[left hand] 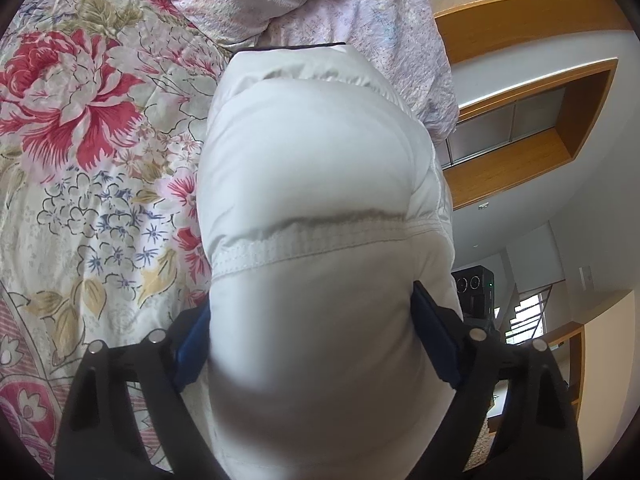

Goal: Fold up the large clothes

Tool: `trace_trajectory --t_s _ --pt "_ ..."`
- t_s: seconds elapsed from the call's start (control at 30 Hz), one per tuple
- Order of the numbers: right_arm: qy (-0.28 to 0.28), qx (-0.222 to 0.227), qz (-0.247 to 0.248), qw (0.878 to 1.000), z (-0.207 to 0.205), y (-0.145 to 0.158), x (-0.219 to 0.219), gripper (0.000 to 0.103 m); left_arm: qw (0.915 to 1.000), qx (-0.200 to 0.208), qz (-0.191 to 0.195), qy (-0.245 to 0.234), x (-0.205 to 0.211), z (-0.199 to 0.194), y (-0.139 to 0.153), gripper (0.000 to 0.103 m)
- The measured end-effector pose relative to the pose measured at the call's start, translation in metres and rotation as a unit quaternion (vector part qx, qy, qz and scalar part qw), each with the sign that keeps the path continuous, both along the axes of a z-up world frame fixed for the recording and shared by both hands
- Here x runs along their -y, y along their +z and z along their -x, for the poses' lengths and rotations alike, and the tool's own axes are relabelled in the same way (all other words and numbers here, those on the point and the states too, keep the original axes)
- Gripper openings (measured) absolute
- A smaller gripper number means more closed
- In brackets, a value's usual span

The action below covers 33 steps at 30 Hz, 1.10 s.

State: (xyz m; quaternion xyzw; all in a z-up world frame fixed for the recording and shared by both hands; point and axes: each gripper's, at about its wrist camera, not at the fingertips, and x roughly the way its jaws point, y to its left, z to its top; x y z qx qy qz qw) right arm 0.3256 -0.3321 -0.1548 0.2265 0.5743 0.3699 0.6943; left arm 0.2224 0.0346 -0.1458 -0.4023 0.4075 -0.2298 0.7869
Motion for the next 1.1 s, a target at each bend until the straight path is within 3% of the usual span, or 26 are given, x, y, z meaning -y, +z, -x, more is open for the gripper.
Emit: trace_trajectory --t_s 0.13,0.3,0.6,0.87,1.1 --pt "-0.004 0.001 -0.008 1.0 0.003 0.0 0.004 0.101 1.0 0.006 0.0 0.001 -0.002 0.005 0.002 0.081" --pt "-0.007 0.001 -0.025 1.0 0.009 0.002 0.01 0.092 0.9996 0.027 -0.007 0.002 -0.004 0.014 0.014 0.073" --pt "0.01 0.018 -0.079 0.997 0.009 0.012 -0.007 0.085 0.9964 0.077 -0.03 0.019 -0.027 0.021 0.049 0.07" --pt "0.055 0.033 -0.093 0.994 -0.013 0.028 -0.073 0.085 0.9914 0.097 -0.046 0.074 -0.085 0.02 0.066 0.07" --pt "0.087 0.04 -0.097 0.991 -0.034 0.03 -0.135 0.084 0.9862 0.091 -0.058 0.125 -0.145 0.014 0.066 0.07"
